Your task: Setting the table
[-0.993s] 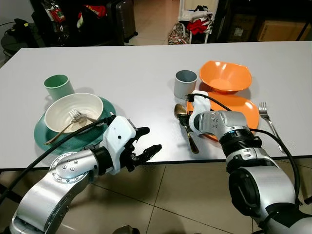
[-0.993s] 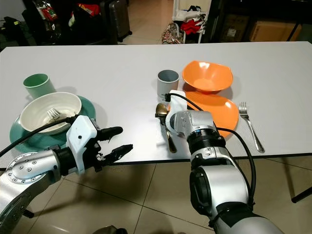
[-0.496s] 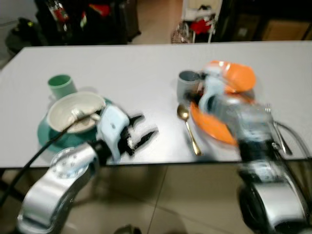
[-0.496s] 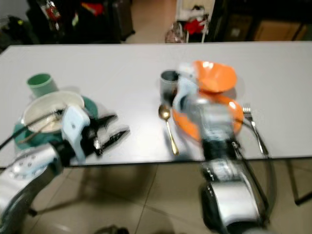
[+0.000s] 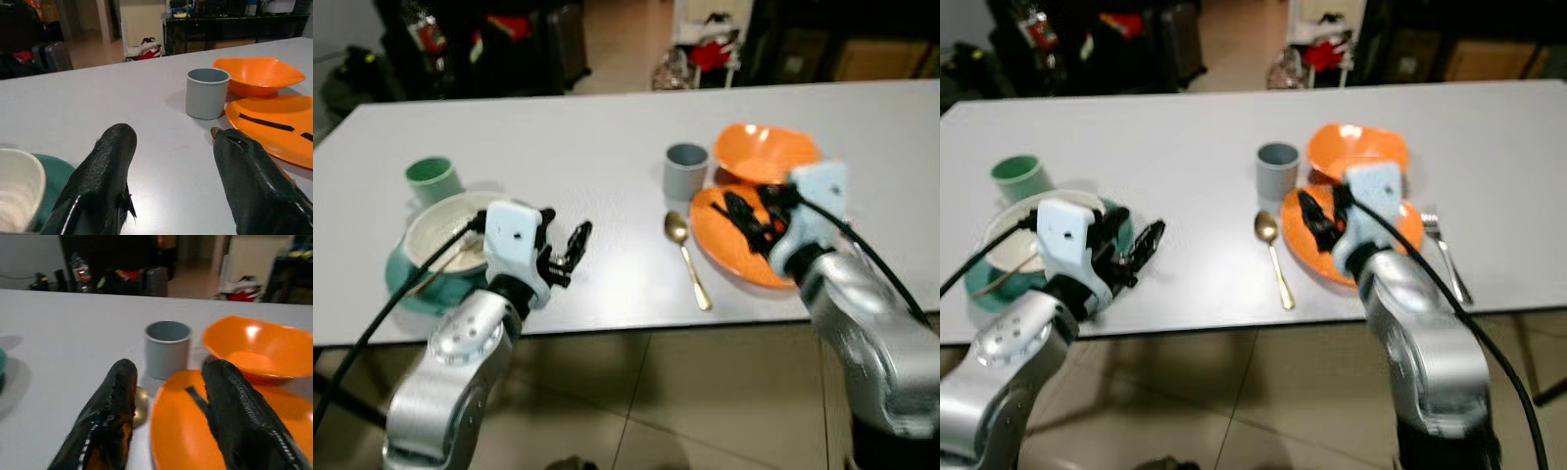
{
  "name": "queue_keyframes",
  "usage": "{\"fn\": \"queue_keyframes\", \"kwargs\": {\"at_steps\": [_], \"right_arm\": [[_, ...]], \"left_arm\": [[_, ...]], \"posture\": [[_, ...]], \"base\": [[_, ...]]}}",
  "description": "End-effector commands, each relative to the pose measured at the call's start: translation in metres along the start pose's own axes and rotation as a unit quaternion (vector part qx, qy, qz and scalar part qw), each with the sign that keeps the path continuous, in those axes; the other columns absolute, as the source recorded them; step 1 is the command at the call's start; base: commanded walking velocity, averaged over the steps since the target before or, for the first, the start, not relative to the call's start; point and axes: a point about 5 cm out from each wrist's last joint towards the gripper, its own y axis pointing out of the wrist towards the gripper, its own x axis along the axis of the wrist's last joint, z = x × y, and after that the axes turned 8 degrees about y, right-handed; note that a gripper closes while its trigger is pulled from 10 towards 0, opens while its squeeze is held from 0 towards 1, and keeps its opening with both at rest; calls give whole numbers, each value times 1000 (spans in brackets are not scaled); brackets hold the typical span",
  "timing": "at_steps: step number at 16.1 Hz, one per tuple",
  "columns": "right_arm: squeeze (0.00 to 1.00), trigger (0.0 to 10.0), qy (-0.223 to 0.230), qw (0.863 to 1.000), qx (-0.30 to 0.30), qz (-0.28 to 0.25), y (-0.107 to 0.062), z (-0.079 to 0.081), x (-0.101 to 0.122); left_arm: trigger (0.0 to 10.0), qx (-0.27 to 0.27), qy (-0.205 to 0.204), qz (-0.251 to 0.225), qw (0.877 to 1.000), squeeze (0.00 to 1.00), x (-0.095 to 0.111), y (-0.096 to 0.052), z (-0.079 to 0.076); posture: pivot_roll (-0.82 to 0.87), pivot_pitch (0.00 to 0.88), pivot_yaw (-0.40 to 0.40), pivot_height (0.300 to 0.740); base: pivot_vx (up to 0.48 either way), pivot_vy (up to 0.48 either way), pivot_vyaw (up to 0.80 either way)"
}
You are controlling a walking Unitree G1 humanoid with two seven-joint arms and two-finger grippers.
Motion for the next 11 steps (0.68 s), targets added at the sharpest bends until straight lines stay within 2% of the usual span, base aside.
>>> {"fn": "queue_keyframes", "kwargs": {"at_steps": [1,3,5,7,10,11], "right_arm": [[1000,10000,-30,999,-9,-19,-9,-1,2],[1000,10000,-43,999,-16,0,-20,-2,-9],[1000,10000,-13,999,7,30,-32,4,-21],[1000,10000,4,999,11,37,-32,5,-29],[1000,10000,19,999,27,34,-27,11,-33],[1000,10000,27,998,36,36,-25,14,-34]], "left_arm": [[10000,9,0,-3,1000,0,1,-3,-3],[10000,19,-9,0,1000,0,-2,-4,-9],[10000,39,-13,6,999,0,-3,-4,-9],[10000,57,13,16,998,0,-5,-4,-4],[10000,73,34,7,997,0,-2,-8,2],[10000,68,32,2,997,0,-1,-8,3]], "posture": [[-135,28,87,740],[-145,30,88,740],[-143,25,73,740],[-119,14,43,740],[-105,9,39,740],[-98,10,38,740]], "base": [[0,0,0],[0,-172,0],[0,-480,0],[0,0,0],[0,0,0],[0,0,-763]]}}
